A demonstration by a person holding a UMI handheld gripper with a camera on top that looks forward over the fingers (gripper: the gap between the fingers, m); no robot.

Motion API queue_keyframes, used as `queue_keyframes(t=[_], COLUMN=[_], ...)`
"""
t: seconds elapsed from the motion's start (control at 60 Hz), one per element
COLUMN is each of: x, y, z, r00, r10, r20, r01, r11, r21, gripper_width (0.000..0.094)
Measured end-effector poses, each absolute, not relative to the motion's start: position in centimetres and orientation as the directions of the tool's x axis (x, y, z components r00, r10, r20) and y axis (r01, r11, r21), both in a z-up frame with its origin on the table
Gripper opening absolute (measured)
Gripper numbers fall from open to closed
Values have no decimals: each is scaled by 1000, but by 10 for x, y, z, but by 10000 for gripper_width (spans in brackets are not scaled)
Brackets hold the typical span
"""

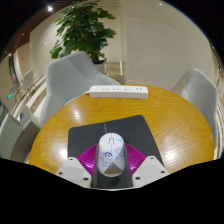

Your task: Arrange mouse

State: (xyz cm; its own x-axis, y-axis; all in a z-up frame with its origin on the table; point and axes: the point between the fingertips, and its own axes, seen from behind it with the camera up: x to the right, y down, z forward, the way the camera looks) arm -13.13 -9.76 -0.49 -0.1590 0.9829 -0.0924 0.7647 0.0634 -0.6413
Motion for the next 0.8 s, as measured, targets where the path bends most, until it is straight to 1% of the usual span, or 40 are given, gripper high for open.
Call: queue_keyframes(t=[0.083, 0.1, 0.117, 0.133, 0.2, 0.233, 0.3, 0.35, 0.433, 0.517, 0.65, 0.8], x=[-127, -126, -125, -124, -122, -118, -107, -88, -36, 29, 123, 195], y=[-100, -99, -99, -99, -97, -96, -93, -89, -82, -76, -62, -55], z=[-17, -19, -20, -20, -13, -6, 13, 33, 59, 78, 94, 99], r00=[-196, -200, -201, -205, -207, -211, -214, -211, -196, -199, -197, -157], r10=[979, 979, 979, 978, 978, 977, 977, 977, 980, 979, 980, 987], r20=[-55, -46, -39, -36, -24, -12, 2, -2, -29, -44, -32, -36], r01=[757, 758, 759, 756, 741, 734, 715, 713, 730, 752, 782, 799], r11=[115, 124, 131, 135, 141, 150, 158, 153, 126, 124, 137, 105], r21=[-644, -640, -637, -640, -656, -663, -681, -685, -672, -647, -608, -591], gripper_width=[480, 504, 567, 582, 889, 846, 872, 865, 868, 866, 866, 869])
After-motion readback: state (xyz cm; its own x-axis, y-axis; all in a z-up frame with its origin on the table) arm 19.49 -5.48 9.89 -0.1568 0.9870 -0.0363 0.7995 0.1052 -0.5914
